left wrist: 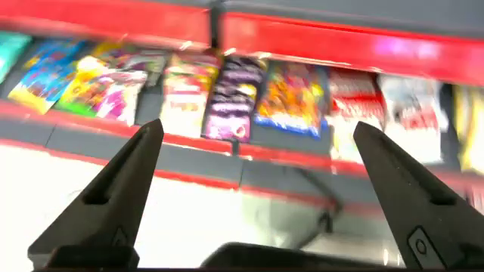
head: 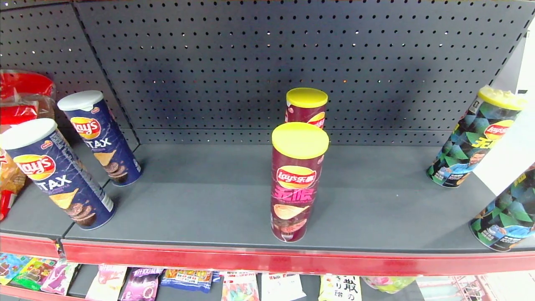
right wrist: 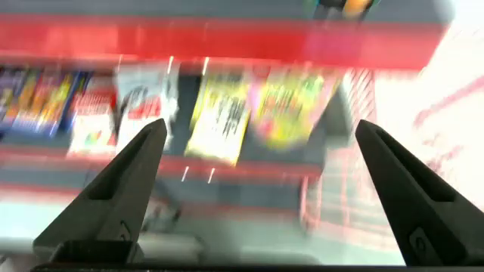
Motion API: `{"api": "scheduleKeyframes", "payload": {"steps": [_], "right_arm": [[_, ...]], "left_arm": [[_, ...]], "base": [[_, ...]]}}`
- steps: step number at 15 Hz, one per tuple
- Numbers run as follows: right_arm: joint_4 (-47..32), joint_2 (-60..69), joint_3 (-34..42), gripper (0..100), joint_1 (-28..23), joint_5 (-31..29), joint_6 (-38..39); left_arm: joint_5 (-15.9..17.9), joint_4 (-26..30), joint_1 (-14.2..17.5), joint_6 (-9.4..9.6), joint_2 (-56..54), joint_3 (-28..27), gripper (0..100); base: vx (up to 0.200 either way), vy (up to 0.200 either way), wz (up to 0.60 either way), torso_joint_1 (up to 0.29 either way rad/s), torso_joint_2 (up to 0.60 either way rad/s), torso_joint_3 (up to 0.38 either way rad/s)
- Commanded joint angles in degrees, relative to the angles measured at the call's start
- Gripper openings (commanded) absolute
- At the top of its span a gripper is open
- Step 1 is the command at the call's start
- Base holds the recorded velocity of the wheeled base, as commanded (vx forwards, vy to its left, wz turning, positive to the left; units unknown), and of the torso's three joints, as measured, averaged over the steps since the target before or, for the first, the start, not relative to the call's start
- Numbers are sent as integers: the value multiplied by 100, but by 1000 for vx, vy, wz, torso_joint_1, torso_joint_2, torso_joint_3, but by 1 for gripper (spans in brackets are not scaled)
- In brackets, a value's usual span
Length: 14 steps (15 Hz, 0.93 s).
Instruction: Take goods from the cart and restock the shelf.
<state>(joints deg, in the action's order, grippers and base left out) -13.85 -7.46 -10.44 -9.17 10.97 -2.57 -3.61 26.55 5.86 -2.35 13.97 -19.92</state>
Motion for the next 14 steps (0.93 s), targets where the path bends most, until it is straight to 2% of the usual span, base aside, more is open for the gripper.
{"api": "scheduleKeyframes", "payload": {"steps": [1, 2, 3, 4, 5, 6, 9, 10, 11, 12, 14], "right_arm": [[444, 175, 481, 100, -32, 81, 152], [444, 175, 481, 100, -32, 81, 152], [1077, 175, 753, 100, -32, 221, -24], [1358, 175, 868, 100, -41, 89, 90], [1420, 175, 894, 100, -41, -201, 64], [1420, 175, 894, 100, -41, -429, 2], [1367, 157, 877, 100, -32, -166, 2], [1332, 17, 868, 100, 433, 142, -138], [1341, -142, 877, 100, 468, -16, -59], [1358, 61, 894, 100, 425, -218, 187], [1429, 175, 920, 100, 451, -122, 248]], "left_arm": [[458, -1662, 293, -20, -870, 1157, 100], [458, -1662, 293, -20, -870, 1157, 100], [774, -3007, 293, 200, -870, 1992, 100], [633, -2646, 293, 226, -861, 1974, 100], [141, -2620, 293, 191, -861, 1992, 100], [115, -2638, 293, 183, -861, 1992, 100], [167, -2638, 293, 200, -861, 1992, 100], [440, -2638, 284, 191, -861, 1992, 100], [589, -2638, 284, 200, -861, 1983, 100], [598, -2629, 284, 209, -870, 1992, 100], [598, -2629, 293, 200, -861, 1992, 100]], "base": [[0, 0, 0, 0, 0, 0], [0, 0, 0, 0, 0, 0], [0, 0, 0, 0, 0, 0], [0, 0, 0, 0, 0, 0], [0, 0, 0, 0, 0, 0], [0, 0, 0, 0, 0, 0], [0, 0, 0, 0, 0, 0], [0, 0, 0, 0, 0, 0], [0, 0, 0, 0, 0, 0], [0, 0, 0, 0, 0, 0], [0, 0, 0, 0, 0, 0]]}}
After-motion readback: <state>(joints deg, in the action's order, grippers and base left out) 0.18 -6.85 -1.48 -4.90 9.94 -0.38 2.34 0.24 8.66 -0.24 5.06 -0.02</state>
